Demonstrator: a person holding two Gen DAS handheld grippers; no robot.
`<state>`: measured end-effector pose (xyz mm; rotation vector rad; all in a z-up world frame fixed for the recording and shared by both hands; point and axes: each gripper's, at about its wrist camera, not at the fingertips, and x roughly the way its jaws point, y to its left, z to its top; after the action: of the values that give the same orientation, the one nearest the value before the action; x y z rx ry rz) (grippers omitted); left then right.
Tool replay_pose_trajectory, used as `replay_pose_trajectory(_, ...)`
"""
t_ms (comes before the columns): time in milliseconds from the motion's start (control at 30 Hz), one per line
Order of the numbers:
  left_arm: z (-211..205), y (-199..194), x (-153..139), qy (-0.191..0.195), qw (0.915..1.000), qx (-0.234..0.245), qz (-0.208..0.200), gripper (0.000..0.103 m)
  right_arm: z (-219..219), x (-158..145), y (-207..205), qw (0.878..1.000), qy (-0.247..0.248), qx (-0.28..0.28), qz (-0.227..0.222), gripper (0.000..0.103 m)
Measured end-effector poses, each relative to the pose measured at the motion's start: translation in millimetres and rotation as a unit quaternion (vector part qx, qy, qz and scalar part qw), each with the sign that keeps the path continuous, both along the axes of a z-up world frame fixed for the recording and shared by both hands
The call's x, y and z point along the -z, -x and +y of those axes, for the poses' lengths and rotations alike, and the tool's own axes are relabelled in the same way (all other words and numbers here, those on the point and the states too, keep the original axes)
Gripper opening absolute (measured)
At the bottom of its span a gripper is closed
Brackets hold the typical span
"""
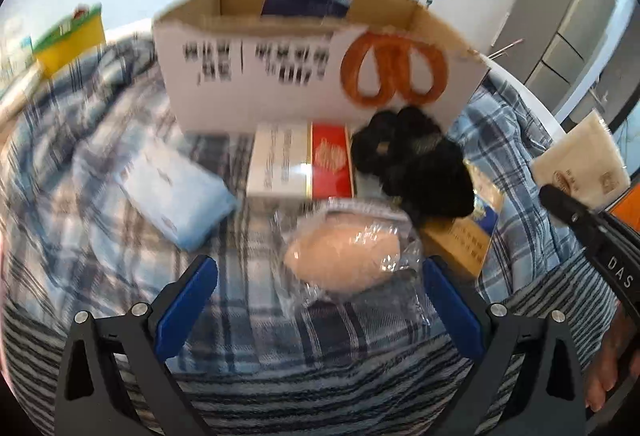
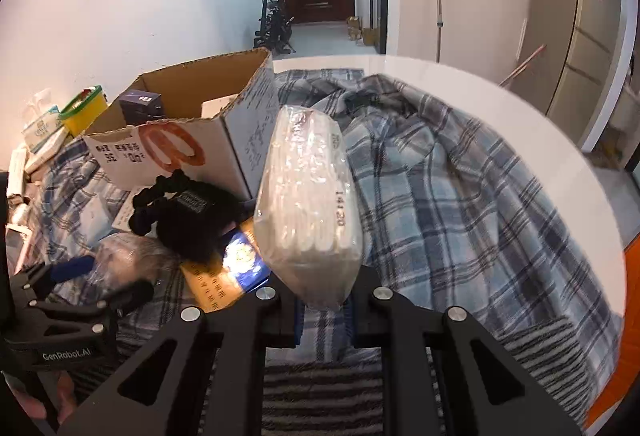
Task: Organize objects
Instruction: 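Grasp the clear bag with the beige item using the left gripper while the right gripper holds the packet, then carry the clear bag into the cardboard box and open the left gripper while the right gripper holds the packet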
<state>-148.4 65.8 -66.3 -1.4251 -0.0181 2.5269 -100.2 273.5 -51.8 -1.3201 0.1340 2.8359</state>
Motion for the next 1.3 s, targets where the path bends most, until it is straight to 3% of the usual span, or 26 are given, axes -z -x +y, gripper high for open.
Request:
replay_pose_trajectory(33,1.8,0.0,-1.8,0.005,1.0,0.004,0.006,0.1,-0.8,3.1,-2.3,1.0,0.006,0.0,-0.001,0.015)
replay_pose_trajectory(67,2.8,-0.8,-3.5,0.002,0.9999,0.01,0.013,0.09,1.1,6.6,0.1,1.0,0.008,0.002,-0.002,0.015)
replay_pose_trajectory(100,2.7,-2.8,-3.9,-0.005,0.9998,0.012,0.016,0.06,0.9,8.2,-0.7,1.0,0.007,0.003,-0.002,0.015)
replay_pose_trajectory(300,1.1,-20.3,-11.6,-0.026,0.9979,0.029,0.052,0.057,-2.5,8.7,-5.6,1.0,-0.003,-0.008,-0.005,0.015)
replay_pose_trajectory(533,-9.7,-55.3,-58.6,-0.018,0.9864,0.042,0.158,0.057,-7.9,-14.2,-16.7,0.999,-0.011,-0.005,0.043,0.015)
replay_pose_trajectory(833,-41.6,-64.8,-80.4,-0.044,0.9792,0.006,0.198,0.057,-26.5,-9.0,-24.7,0.998,0.018,-0.036,0.053,0.015)
replay_pose_trajectory(933,-52.0,-68.0,-84.3,-0.066,0.9774,-0.003,0.201,0.057,-41.9,-12.3,-28.0,0.996,0.002,-0.058,0.065,0.015)
replay_pose_trajectory(1067,-63.1,-78.7,-107.2,-0.07,0.9739,-0.003,0.216,0.057,-58.1,-36.1,-35.1,0.991,-0.011,-0.087,0.103,0.014)
replay_pose_trajectory(1167,-68.6,-88.1,-130.7,-0.053,0.9667,-0.009,0.25,0.057,-65.8,-63.0,-38.5,0.984,-0.022,-0.107,0.137,0.014)
replay_pose_trajectory(1300,-71.1,-79.7,-161.8,-0.034,0.9616,-0.015,0.272,0.057,-64.9,-103.5,-32.5,0.981,-0.017,-0.09,0.173,0.015)
